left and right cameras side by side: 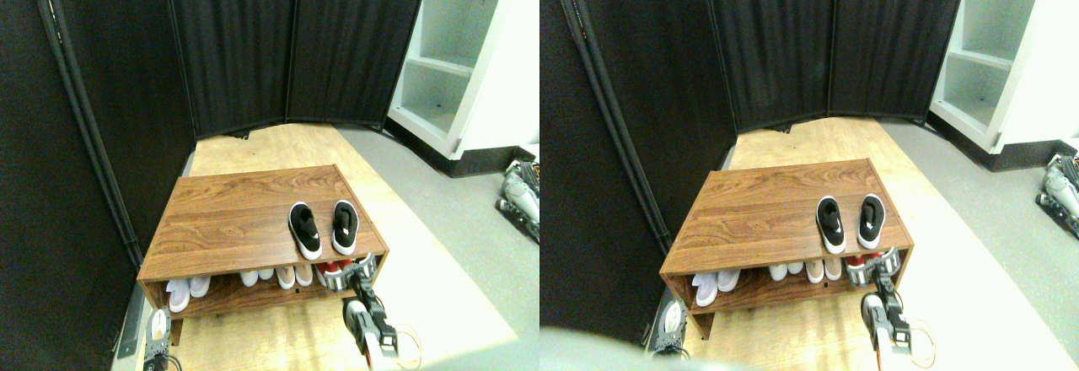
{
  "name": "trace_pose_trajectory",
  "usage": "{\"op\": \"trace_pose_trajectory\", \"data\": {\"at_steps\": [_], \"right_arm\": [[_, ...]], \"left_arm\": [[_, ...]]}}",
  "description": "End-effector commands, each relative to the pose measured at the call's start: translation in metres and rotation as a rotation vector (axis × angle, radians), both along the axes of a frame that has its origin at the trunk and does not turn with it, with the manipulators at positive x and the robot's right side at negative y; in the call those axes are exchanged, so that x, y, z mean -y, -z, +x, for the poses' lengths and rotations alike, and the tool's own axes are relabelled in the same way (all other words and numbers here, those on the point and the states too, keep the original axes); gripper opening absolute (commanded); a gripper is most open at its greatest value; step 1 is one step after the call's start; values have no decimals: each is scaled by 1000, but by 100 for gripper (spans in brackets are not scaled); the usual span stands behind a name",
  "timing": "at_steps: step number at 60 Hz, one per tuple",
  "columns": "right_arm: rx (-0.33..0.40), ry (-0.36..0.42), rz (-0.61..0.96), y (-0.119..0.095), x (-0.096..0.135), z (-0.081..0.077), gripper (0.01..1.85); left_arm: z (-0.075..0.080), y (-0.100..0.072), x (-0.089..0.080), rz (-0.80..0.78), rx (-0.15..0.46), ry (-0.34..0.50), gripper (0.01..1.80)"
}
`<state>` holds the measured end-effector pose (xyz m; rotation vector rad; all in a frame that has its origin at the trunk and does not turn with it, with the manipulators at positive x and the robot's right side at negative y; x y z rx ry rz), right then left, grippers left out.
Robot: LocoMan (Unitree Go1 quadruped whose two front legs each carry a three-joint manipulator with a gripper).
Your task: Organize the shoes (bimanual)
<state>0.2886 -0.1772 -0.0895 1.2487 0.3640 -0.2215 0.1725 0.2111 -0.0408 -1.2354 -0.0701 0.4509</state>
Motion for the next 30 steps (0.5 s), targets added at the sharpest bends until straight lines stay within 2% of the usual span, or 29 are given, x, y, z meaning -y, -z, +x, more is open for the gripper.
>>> {"op": "trace_pose_trajectory", "data": {"at_steps": [1,9,12,16,19,20,21,23,26,27,28,30], "right_arm": [[132,-17,17,-24,3,-4,150],[191,-19,75,-37,11,-20,154],[198,12,104,-48,16,-30,148],[218,33,78,-55,21,-36,142],[239,94,-39,-69,30,-44,113],[255,122,-59,-73,33,-46,97],[255,122,-59,-73,33,-46,97],[256,148,-51,-79,37,-47,75],[300,192,-104,-89,47,-44,32],[300,192,-104,-89,47,-44,32],[319,197,-131,-92,50,-42,13],[346,201,-157,-95,56,-38,1]], "left_arm": [[2,-4,0,-4,43,8,1],[3,-4,0,-10,44,14,1],[3,-4,0,-9,42,12,1],[4,-5,0,-1,38,10,1],[4,-5,0,-12,37,10,1],[4,-5,0,-15,37,12,1],[4,-5,0,-15,37,12,1],[5,-5,0,-9,37,16,1],[6,-6,-1,-13,36,14,1],[6,-6,-1,-13,36,14,1],[6,-6,-1,-19,37,16,1],[6,-6,-1,-21,39,18,1]]}}
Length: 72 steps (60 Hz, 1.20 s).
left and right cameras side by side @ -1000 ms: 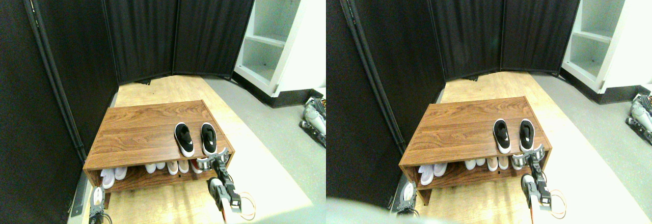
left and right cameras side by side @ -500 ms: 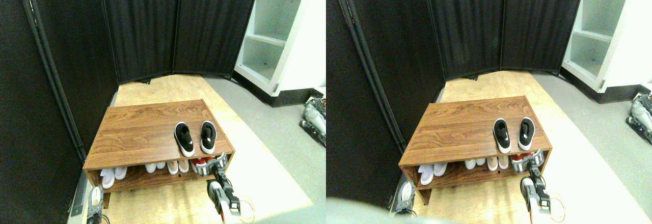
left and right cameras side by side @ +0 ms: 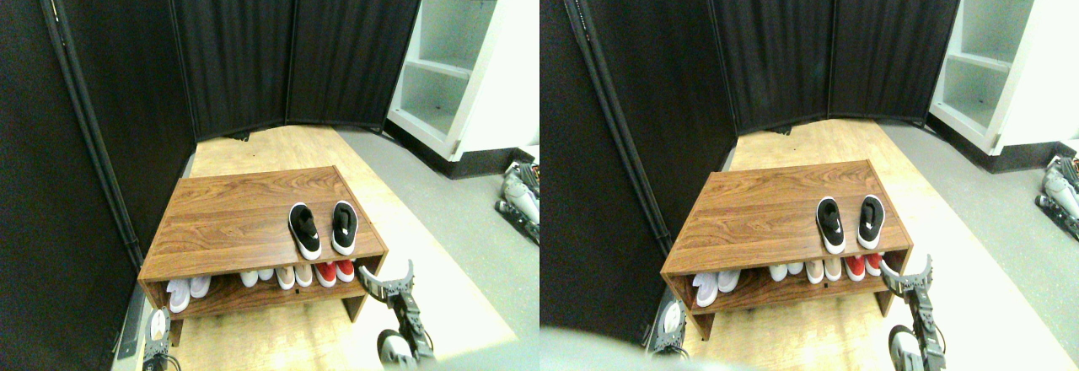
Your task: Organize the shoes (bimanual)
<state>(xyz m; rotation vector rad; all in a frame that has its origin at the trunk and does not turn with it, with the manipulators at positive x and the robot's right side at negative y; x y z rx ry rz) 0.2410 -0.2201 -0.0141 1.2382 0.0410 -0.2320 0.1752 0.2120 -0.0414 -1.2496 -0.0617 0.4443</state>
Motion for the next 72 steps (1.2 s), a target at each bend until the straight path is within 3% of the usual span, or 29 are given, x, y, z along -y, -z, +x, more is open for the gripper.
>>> {"op": "trace_pose_trajectory", "data": {"at_steps": [1,6,12,16,27,30,54,64,72], "right_arm": [[115,39,-137,-21,16,14,1],[148,44,-268,-27,27,27,1],[138,97,-253,-28,36,49,1],[100,132,-248,-27,39,67,1],[55,147,-238,-14,35,96,1],[-1,174,-204,-6,32,103,1],[-109,124,-210,38,10,121,1],[-141,130,-177,43,4,120,1],[-151,81,-151,44,-5,122,1]], "left_arm": [[4,-7,0,-5,40,13,1],[4,-8,-1,-8,43,18,1],[3,-8,-2,-13,44,6,1],[3,-8,-2,-2,44,22,1],[1,-8,-2,1,48,0,1],[0,-8,-2,3,50,-3,1],[-4,-7,-3,26,49,-32,1],[-5,-5,-5,41,54,-52,1],[-5,-4,-5,41,54,-60,1]]}}
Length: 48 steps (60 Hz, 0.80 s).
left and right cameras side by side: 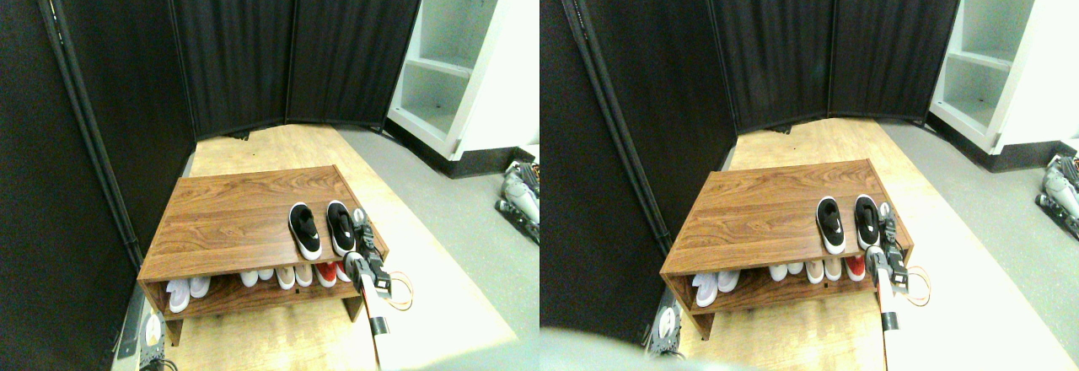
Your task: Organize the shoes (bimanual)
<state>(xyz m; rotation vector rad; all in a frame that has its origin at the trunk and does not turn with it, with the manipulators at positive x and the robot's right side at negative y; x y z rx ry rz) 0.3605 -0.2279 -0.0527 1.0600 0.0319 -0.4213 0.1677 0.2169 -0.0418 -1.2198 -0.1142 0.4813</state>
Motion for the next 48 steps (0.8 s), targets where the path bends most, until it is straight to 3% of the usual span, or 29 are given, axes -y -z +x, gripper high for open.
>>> {"op": "trace_pose_trajectory", "data": {"at_steps": [1,14,18,48], "right_arm": [[-40,-56,23,5,-13,3,1],[-62,-54,56,6,-35,2,1],[-44,-86,42,8,-40,3,1],[-36,-44,89,12,-43,6,1]], "left_arm": [[3,-4,0,8,42,-4,1],[5,-4,-2,11,49,-5,1],[6,-3,-2,23,48,-8,1],[11,-4,-2,19,48,-13,1]]}}
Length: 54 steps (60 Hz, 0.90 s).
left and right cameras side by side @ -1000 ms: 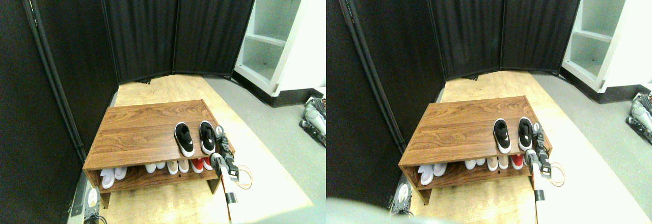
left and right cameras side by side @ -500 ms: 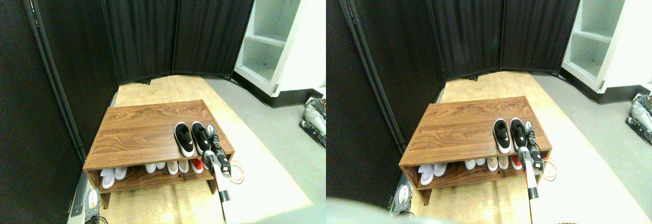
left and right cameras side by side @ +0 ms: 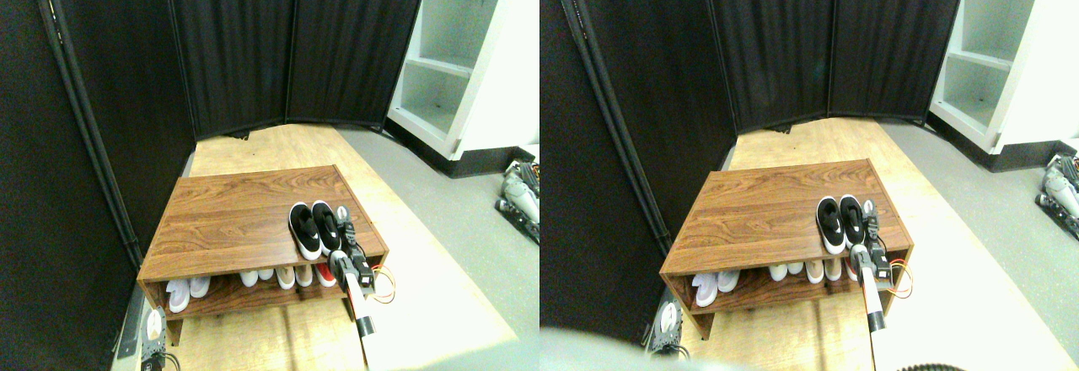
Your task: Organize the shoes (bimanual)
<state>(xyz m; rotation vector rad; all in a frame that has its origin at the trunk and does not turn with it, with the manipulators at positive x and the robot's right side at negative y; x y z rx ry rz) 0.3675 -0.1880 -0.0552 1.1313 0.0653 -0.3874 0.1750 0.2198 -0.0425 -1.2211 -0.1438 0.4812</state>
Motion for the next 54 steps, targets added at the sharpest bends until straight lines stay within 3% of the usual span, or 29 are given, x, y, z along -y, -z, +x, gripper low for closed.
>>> {"op": "trace_pose_trajectory", "data": {"at_steps": [1,9,21,32,41,42,51,54], "right_arm": [[-41,8,31,9,-4,-2,1],[-23,-24,-7,9,-8,-3,1],[-12,8,33,7,0,-4,1],[103,-45,-45,-25,18,-5,1],[185,-66,-111,-59,35,-14,1],[215,-92,-114,-69,41,-20,1],[319,-164,-172,-89,57,-40,1],[323,-137,-169,-94,60,-52,1]], "left_arm": [[4,-4,1,8,23,-1,1],[6,-4,1,11,17,1,1],[7,-3,1,14,15,4,1],[9,-3,2,5,15,2,1],[12,-2,2,-7,13,25,1],[12,-2,3,-7,10,23,1],[15,-2,4,-17,5,36,1],[16,-2,4,-16,3,43,1]]}}
